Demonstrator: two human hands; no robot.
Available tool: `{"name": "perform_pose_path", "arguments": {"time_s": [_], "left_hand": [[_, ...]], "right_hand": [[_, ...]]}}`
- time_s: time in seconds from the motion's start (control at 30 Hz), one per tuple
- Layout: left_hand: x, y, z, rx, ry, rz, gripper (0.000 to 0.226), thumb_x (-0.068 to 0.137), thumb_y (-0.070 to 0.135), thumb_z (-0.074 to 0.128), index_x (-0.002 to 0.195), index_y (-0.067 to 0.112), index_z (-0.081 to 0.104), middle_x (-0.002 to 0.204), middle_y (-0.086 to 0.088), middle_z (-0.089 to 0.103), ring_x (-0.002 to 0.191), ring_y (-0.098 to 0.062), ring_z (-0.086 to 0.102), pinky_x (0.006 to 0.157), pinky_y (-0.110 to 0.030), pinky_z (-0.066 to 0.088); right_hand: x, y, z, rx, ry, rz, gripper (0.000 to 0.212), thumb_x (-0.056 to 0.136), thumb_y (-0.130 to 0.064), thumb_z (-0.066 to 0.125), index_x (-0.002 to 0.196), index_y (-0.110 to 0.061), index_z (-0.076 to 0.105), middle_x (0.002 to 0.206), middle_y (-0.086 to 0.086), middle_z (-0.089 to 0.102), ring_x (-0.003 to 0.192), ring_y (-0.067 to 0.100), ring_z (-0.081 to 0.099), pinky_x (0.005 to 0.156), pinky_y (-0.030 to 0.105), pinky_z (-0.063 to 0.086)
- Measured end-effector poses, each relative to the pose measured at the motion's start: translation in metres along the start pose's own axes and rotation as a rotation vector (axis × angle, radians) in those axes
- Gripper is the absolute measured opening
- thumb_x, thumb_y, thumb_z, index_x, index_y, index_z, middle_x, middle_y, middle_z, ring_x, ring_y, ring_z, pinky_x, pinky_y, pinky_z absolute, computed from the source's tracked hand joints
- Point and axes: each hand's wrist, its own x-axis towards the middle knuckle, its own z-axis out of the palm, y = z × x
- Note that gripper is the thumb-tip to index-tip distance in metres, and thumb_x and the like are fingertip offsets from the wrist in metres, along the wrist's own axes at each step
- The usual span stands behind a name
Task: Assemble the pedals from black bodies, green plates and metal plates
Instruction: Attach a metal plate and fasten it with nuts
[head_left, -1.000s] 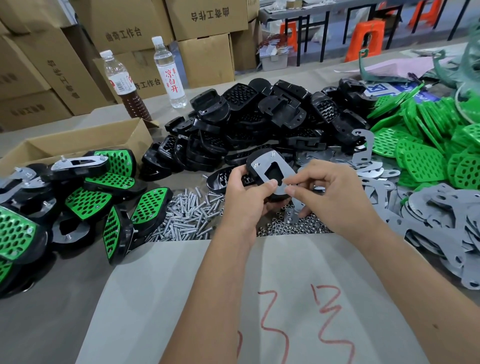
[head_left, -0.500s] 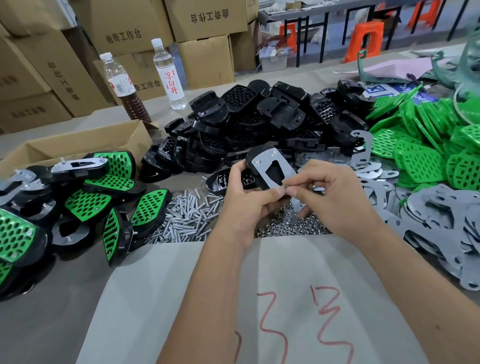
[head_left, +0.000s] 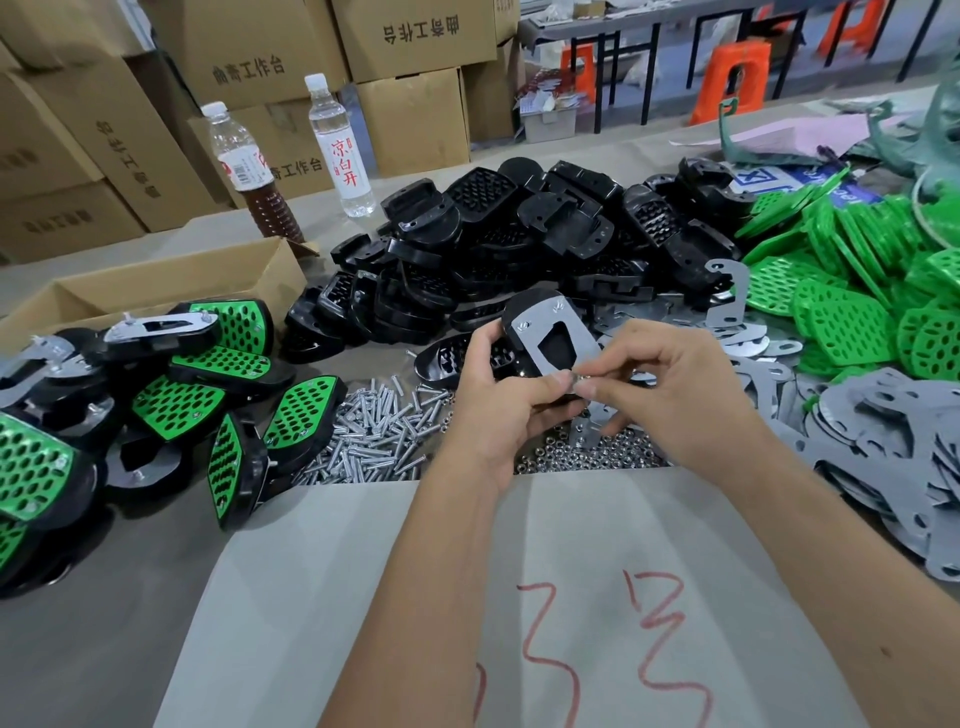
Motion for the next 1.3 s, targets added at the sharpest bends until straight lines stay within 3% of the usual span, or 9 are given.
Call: {"name": "perform_pose_path", "arguments": {"time_s": [0.23, 0.37, 0.63, 0.77, 0.97, 1.3], "left_hand": [[0.002, -0.001, 0.002, 0.028, 0.018, -0.002, 0.063, 0.086, -0.012, 0.072, 0.129, 0.03, 0.056, 0.104, -0.015, 0.08, 0.091, -0.032, 0.079, 0.075, -0.034, 0.063], [0.003, -0.001, 0.001, 0.01, 0.047, -0.005, 0.058, 0.085, -0.012, 0.07, 0.125, 0.028, 0.057, 0.103, -0.014, 0.08, 0.088, -0.03, 0.079, 0.072, -0.033, 0.063], [0.004, 0.0, 0.002, -0.054, 0.08, -0.011, 0.056, 0.085, -0.012, 0.071, 0.126, 0.024, 0.057, 0.107, -0.015, 0.079, 0.091, -0.031, 0.079, 0.073, -0.036, 0.063], [0.004, -0.001, 0.003, -0.054, 0.112, 0.007, 0.059, 0.082, -0.01, 0.073, 0.126, 0.025, 0.058, 0.106, -0.014, 0.079, 0.092, -0.034, 0.079, 0.077, -0.041, 0.065], [0.003, -0.002, 0.003, 0.0, 0.095, 0.001, 0.059, 0.078, -0.001, 0.075, 0.123, 0.033, 0.056, 0.103, -0.009, 0.081, 0.088, -0.036, 0.079, 0.095, -0.054, 0.061], [0.003, -0.003, 0.003, -0.039, 0.119, 0.016, 0.058, 0.082, -0.009, 0.072, 0.125, 0.027, 0.057, 0.102, -0.012, 0.08, 0.088, -0.031, 0.08, 0.073, -0.036, 0.064]], "right_hand": [[0.0, 0.003, 0.003, -0.16, 0.093, -0.065, 0.017, 0.077, -0.011, 0.092, 0.074, -0.016, 0.076, 0.072, 0.003, 0.064, 0.057, 0.02, 0.061, 0.045, 0.034, 0.059], [0.0, 0.004, 0.002, -0.21, 0.055, -0.12, 0.011, 0.081, -0.012, 0.089, 0.085, -0.017, 0.08, 0.079, 0.004, 0.066, 0.066, 0.024, 0.065, 0.05, 0.041, 0.06], [-0.001, 0.005, 0.004, -0.144, 0.084, -0.099, 0.012, 0.092, -0.005, 0.077, 0.093, -0.015, 0.083, 0.085, 0.004, 0.064, 0.07, 0.021, 0.065, 0.046, 0.032, 0.06], [0.0, 0.003, 0.003, -0.133, 0.161, -0.05, 0.015, 0.098, -0.01, 0.07, 0.089, -0.017, 0.081, 0.084, 0.006, 0.062, 0.059, 0.018, 0.063, 0.045, 0.042, 0.06], [-0.002, 0.0, 0.011, -0.027, 0.152, -0.034, 0.019, 0.091, 0.006, 0.073, 0.094, -0.011, 0.081, 0.083, 0.005, 0.07, 0.071, 0.022, 0.069, 0.052, 0.039, 0.063], [-0.003, -0.004, 0.014, -0.123, 0.161, -0.092, 0.014, 0.087, 0.005, 0.079, 0.093, -0.006, 0.082, 0.088, 0.007, 0.071, 0.074, 0.022, 0.072, 0.057, 0.03, 0.063]]}}
